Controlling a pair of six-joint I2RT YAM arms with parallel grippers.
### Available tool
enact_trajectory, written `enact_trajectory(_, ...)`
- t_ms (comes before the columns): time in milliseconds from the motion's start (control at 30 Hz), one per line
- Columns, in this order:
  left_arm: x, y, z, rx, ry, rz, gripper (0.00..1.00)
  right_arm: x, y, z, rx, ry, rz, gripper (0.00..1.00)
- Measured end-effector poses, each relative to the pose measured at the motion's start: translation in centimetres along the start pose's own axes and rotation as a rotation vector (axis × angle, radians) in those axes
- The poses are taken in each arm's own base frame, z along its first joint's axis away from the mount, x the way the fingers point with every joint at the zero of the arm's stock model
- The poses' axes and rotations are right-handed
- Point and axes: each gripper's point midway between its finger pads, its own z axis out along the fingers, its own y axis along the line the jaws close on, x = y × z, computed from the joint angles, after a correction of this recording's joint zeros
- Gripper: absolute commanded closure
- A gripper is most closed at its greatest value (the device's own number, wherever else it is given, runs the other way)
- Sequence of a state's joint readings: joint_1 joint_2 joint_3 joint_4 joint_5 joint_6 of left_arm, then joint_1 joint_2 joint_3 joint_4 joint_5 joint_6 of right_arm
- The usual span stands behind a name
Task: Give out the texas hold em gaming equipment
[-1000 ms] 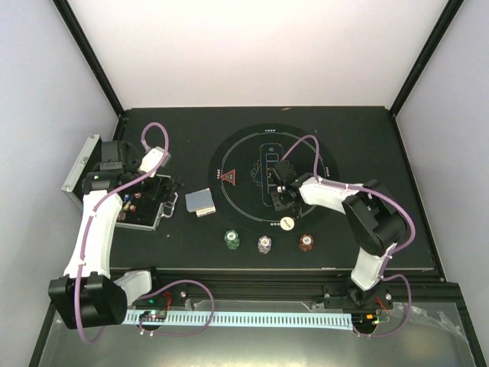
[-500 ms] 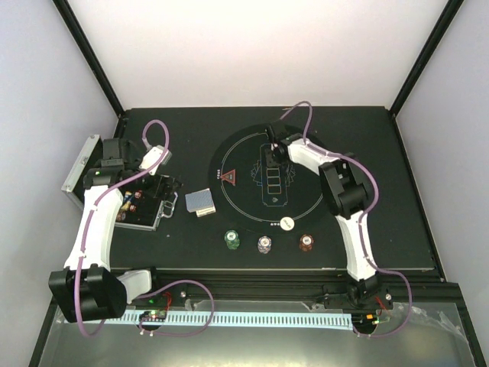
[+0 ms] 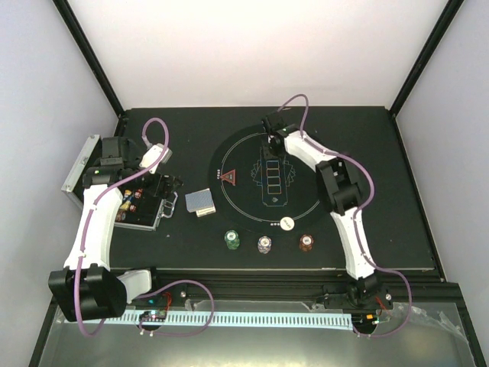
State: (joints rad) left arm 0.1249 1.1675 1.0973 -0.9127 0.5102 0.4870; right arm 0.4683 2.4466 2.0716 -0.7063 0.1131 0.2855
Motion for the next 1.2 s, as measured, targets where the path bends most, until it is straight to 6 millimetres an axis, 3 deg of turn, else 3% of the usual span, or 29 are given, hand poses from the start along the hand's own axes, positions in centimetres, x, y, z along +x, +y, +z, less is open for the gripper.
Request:
enact_trajectory(100,-0.1,-0.1,0.0,0.009,-0.004,-0.001,0.01,3.1,-0.8,-3.0,0.018,0.035,-0.016,0.41)
enact_trajectory(167,0.0,-0.3,0.0,0.015,-0.004,-0.003,0.01,5.1,-0.8,-6.1,0.017,0.028,-0.036,0.38)
enact_trajectory(333,0.0,-0.4,0.0,0.023,-0.004,-0.006,0.01,9.7,1.3,-13.5,-0.020,-0.055,-0.102,0.33)
enact_trajectory(400,0.0,-0.4,0.0,0.023,-0.003,-0.007,0.01,12.3,2.3,-15.0,-0.039,-0.059,-0.132,0.33)
enact_trajectory(500,0.1,-0.5,-0.1,0.025,0.002,-0.010,0.01,17.3,3.0,-15.3,-0.047,-0.014,-0.176,0.35)
enact_trajectory(600,0.2,-0.6,-0.2,0.025,0.004,-0.011,0.01,22.0,2.1,-14.3,-0.018,0.069,-0.198,0.36)
enact_trajectory(733,0.2,-0.9,-0.6,0.022,0.000,-0.008,0.01,25.3,0.7,-13.4,0.020,0.137,-0.204,0.37)
enact_trajectory(1200,-0.7,-1.2,-1.8,0.007,-0.030,0.005,0.01,25.7,0.7,-12.6,0.029,0.150,-0.211,0.39)
